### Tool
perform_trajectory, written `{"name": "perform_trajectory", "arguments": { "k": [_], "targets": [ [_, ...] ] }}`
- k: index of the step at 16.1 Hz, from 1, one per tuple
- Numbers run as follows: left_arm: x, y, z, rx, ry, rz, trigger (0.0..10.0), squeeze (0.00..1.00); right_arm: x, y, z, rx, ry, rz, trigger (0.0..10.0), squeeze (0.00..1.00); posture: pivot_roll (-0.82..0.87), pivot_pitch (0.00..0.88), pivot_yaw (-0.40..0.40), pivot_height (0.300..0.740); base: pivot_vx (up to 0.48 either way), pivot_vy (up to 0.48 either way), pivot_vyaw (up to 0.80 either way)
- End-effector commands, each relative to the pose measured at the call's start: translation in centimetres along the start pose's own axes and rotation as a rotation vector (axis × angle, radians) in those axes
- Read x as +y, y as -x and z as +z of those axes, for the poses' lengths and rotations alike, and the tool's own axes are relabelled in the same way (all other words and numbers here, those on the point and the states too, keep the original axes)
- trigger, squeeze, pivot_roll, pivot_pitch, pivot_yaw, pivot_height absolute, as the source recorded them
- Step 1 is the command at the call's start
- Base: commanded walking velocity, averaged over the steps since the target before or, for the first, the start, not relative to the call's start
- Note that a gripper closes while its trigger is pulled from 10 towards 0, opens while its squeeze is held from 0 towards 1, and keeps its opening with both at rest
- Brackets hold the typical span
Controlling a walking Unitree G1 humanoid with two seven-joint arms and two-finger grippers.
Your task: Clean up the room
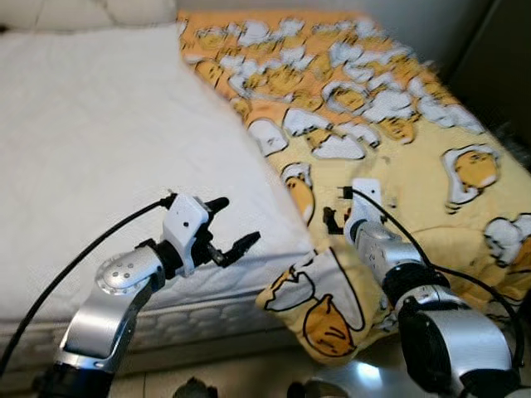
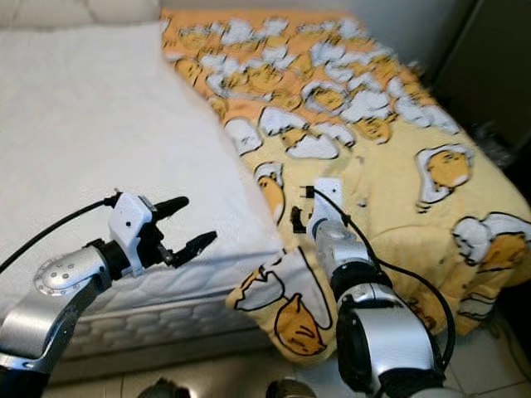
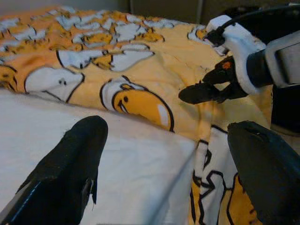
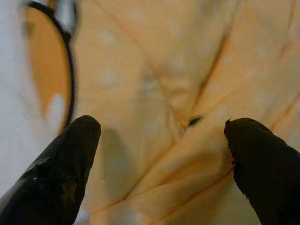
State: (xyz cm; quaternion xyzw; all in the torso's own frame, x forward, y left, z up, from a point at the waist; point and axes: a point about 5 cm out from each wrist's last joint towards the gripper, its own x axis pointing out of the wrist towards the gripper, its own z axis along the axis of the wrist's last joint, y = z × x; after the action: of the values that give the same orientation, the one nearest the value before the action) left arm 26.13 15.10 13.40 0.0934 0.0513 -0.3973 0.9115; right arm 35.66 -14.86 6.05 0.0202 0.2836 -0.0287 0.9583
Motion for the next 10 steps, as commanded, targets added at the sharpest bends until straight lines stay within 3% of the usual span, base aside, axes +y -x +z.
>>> {"name": "perform_trajectory", "arguments": {
  "k": [1, 9, 10],
  "targets": [
    [-0.5, 0.3, 0.0, 0.007, 0.006, -0.030, 10.0, 0.80, -0.4, -0.1, 0.1, 0.007, -0.104, -0.039, 10.0, 0.00, 0.05, 0.190, -0.030, 0.740, 0.000, 0.000, 0.00],
    [-1.3, 0.6, 0.2, 0.017, 0.004, -0.079, 10.0, 0.80, -0.5, 0.0, -0.8, 0.044, -0.217, -0.113, 9.7, 0.00, 0.04, 0.175, -0.035, 0.740, 0.000, 0.000, 0.00],
    [-1.3, 0.5, 0.2, 0.017, 0.006, -0.082, 10.0, 0.80, -0.5, 0.0, -1.1, 0.059, -0.203, -0.125, 7.5, 0.00, 0.03, 0.173, -0.033, 0.740, 0.000, 0.000, 0.00]
  ]
}}
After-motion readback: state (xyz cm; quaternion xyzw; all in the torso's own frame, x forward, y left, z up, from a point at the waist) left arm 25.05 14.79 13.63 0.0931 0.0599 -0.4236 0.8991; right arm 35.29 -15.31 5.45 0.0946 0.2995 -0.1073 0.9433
